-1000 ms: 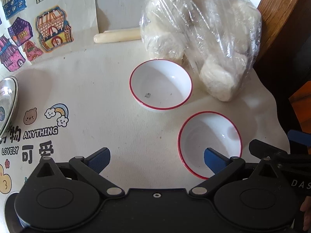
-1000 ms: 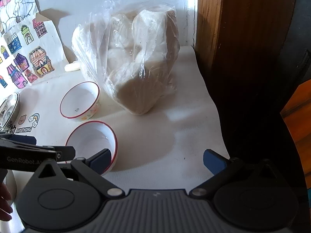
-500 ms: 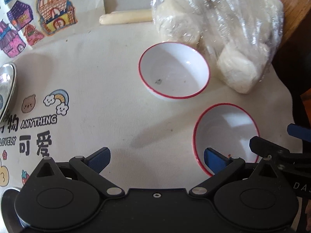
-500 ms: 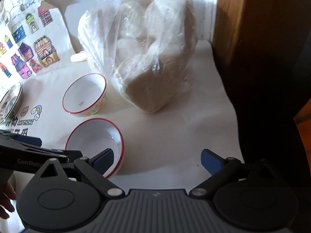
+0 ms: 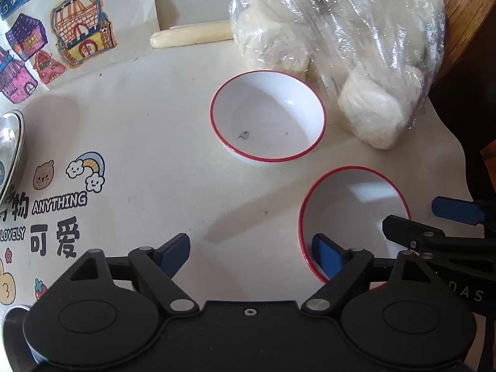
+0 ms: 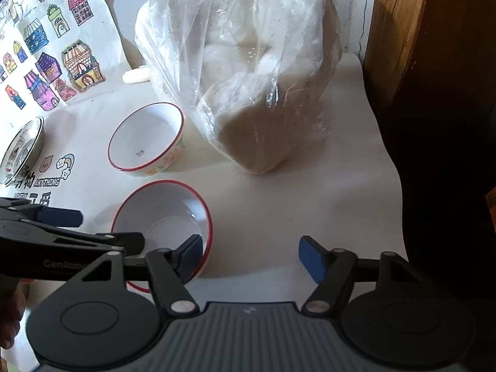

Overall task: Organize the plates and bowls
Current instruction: 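Close both grippers on the rim of the red-rimmed white bowl, then carry the red-rimmed bowl with both grippers and lower it into the steel bowl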

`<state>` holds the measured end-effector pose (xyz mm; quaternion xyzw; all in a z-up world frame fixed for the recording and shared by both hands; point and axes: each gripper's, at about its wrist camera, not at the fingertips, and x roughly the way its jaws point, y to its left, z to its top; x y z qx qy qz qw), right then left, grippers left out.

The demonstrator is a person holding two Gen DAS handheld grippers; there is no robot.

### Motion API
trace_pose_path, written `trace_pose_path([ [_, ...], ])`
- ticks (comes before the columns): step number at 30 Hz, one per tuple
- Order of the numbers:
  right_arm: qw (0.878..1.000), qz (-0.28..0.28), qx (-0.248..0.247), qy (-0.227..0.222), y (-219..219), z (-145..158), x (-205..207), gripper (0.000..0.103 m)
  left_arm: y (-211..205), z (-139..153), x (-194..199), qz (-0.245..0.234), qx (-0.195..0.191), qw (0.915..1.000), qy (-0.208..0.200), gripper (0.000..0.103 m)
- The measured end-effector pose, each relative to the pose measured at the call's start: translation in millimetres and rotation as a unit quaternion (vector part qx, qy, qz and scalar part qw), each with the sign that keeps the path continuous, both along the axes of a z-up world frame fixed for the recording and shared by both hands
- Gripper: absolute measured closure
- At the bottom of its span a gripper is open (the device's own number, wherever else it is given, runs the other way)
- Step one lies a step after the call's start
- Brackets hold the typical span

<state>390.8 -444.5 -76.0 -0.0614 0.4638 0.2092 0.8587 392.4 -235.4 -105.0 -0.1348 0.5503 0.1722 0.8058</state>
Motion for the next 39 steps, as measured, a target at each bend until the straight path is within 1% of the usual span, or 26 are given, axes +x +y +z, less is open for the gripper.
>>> trace_pose_path([
  [5, 1.000, -0.006, 0.007, 0.008, 0, 0, 0, 0.037, -2, 2, 0, -0.003, -0.005, 1.0000, -0.005, 0.025],
  [8, 1.000, -0.009, 0.010, 0.012, -1, -1, 1, 0.038, -5, 5, -1, -0.010, -0.009, 0.9999, -0.009, 0.032],
  [10, 1.000, -0.006, 0.011, 0.013, 0, -1, 1, 0.041, -7, 6, -1, -0.015, -0.012, 0.9997, -0.011, 0.040],
  [11, 1.000, -0.004, 0.012, 0.013, 1, -1, 0, 0.044, -8, 7, -1, -0.018, -0.016, 0.9996, -0.014, 0.042],
  [13, 1.000, 0.000, 0.012, 0.015, 3, -1, 0, 0.048, -11, 9, -2, -0.024, -0.027, 0.9991, -0.021, 0.057],
  [16, 0.999, -0.002, 0.022, 0.025, 3, -2, -1, 0.053, -16, 10, -2, -0.033, -0.034, 0.9985, -0.026, 0.066],
  [17, 0.999, -0.003, 0.027, 0.028, 3, -2, -1, 0.056, -18, 10, -1, -0.035, -0.036, 0.9984, -0.026, 0.068],
  [19, 0.999, -0.004, 0.033, 0.030, 3, -2, -1, 0.060, -20, 11, -2, -0.037, -0.046, 0.9978, -0.030, 0.078],
  [21, 0.999, -0.002, 0.040, 0.033, 5, -3, -1, 0.068, -24, 13, -2, -0.039, -0.047, 0.9977, -0.029, 0.080],
  [22, 0.998, -0.002, 0.044, 0.036, 5, -3, -1, 0.070, -26, 13, -2, -0.041, -0.047, 0.9977, -0.029, 0.083],
  [24, 0.998, -0.002, 0.051, 0.041, 7, -5, -1, 0.080, -27, 13, -1, -0.047, -0.048, 0.9974, -0.029, 0.087],
  [25, 0.997, -0.002, 0.056, 0.045, 9, -6, 0, 0.082, -28, 13, 0, -0.050, -0.049, 0.9972, -0.029, 0.089],
  [26, 0.997, -0.002, 0.059, 0.048, 10, -7, 0, 0.086, -28, 13, 0, -0.052, -0.048, 0.9971, -0.027, 0.089],
  [29, 0.997, -0.006, 0.063, 0.054, 12, -8, -1, 0.088, -29, 14, -2, -0.057, -0.048, 0.9969, -0.027, 0.090],
  [35, 0.995, -0.016, 0.074, 0.069, 9, -9, -6, 0.091, -27, 15, -20, -0.053, -0.061, 0.9963, -0.030, 0.092],
  [39, 0.995, -0.015, 0.067, 0.073, 11, -9, -19, 0.091, -27, 18, -33, -0.054, -0.065, 0.9959, -0.034, 0.094],
])
